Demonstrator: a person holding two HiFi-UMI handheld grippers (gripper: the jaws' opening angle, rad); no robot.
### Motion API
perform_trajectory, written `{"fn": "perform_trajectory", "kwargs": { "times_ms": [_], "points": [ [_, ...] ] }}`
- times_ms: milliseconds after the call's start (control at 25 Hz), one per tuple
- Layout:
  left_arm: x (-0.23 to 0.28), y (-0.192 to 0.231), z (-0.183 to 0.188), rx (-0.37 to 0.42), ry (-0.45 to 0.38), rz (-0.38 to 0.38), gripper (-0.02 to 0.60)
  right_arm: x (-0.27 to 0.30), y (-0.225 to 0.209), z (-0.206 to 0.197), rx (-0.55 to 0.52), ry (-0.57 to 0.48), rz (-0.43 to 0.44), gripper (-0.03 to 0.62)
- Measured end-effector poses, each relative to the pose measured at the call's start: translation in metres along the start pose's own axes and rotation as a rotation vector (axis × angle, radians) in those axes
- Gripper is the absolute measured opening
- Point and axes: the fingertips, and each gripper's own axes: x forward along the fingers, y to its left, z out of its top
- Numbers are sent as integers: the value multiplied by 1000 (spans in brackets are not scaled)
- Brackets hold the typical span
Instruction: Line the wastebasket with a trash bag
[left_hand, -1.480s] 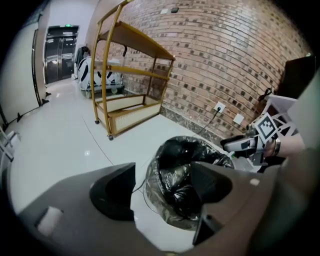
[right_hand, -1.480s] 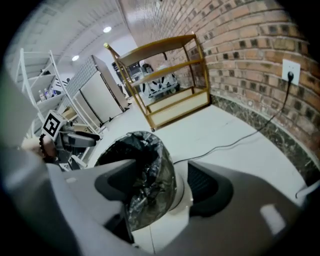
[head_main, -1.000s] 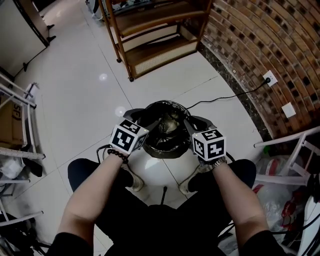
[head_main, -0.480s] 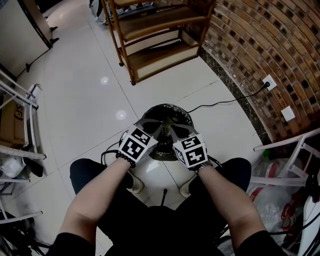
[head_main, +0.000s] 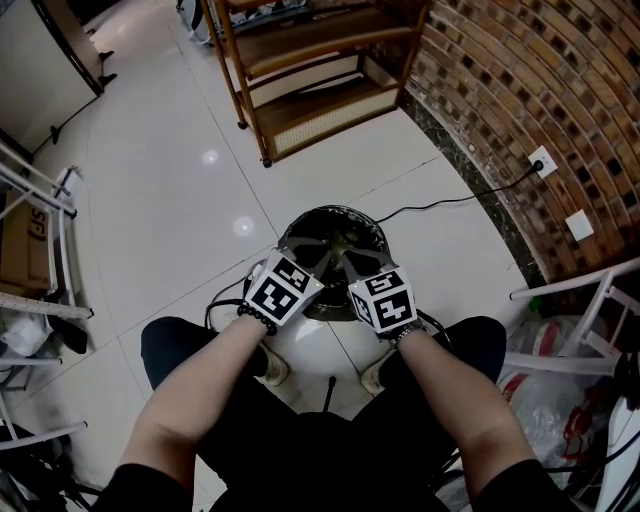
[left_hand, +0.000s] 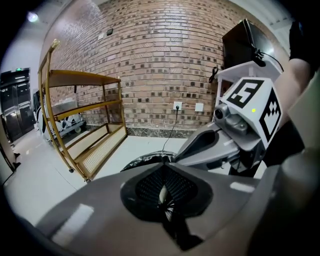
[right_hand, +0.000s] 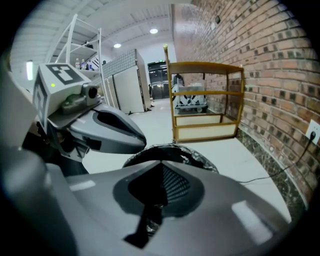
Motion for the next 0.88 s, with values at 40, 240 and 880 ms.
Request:
{"fn": "perform_trajectory", "kwargs": {
  "times_ms": [40, 240, 880],
  "points": [
    [1, -1, -1, 7, 6, 0, 2, 0, 0, -1, 2, 2, 1, 2],
    [6, 0, -9, 24, 32, 10, 2, 2, -1, -5, 10, 11, 2, 2],
    [6, -1, -12, 27, 48, 4, 2, 1, -3, -6, 13, 11, -4, 2]
  ]
}}
